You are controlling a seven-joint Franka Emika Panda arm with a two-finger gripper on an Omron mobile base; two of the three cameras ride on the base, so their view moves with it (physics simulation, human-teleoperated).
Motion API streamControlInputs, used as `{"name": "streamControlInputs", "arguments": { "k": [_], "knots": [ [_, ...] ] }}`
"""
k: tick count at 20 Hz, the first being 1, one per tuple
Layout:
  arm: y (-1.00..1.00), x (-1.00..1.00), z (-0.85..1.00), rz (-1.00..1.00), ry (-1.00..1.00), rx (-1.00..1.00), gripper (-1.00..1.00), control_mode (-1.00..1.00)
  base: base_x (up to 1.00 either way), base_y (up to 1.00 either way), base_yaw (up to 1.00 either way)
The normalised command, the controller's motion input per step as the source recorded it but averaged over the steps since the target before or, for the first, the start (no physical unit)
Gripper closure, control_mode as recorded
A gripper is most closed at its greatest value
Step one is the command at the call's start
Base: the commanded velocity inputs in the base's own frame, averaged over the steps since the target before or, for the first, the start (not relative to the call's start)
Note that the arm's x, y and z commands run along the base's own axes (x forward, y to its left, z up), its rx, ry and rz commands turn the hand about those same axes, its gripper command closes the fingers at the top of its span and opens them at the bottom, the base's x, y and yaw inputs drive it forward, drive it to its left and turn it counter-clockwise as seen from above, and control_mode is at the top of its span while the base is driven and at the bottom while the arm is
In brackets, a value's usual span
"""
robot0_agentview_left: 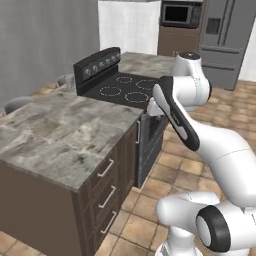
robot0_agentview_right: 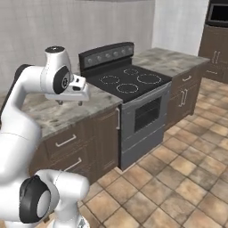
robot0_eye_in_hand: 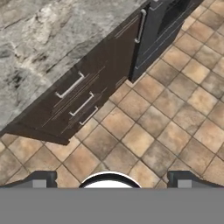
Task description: Take a straw from the drawer in front and place it inside the glass cup on the dining counter.
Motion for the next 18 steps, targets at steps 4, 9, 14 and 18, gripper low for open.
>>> {"name": "streamControlInputs", "arguments": {
  "k": [4, 9, 14, 18],
  "knots": [
    [0.00, 0.00, 0.00, 0.00, 0.00, 0.00, -1.00, 1.00, -0.01, 0.64, -0.28],
    [0.00, 0.00, 0.00, 0.00, 0.00, 0.00, -1.00, 1.00, 0.02, 0.77, -0.21],
    [0.00, 0.00, 0.00, 0.00, 0.00, 0.00, -1.00, 1.00, 0.01, 0.57, -0.17],
    [0.00, 0.00, 0.00, 0.00, 0.00, 0.00, -1.00, 1.00, -0.13, 0.07, -0.15]
  ]
}}
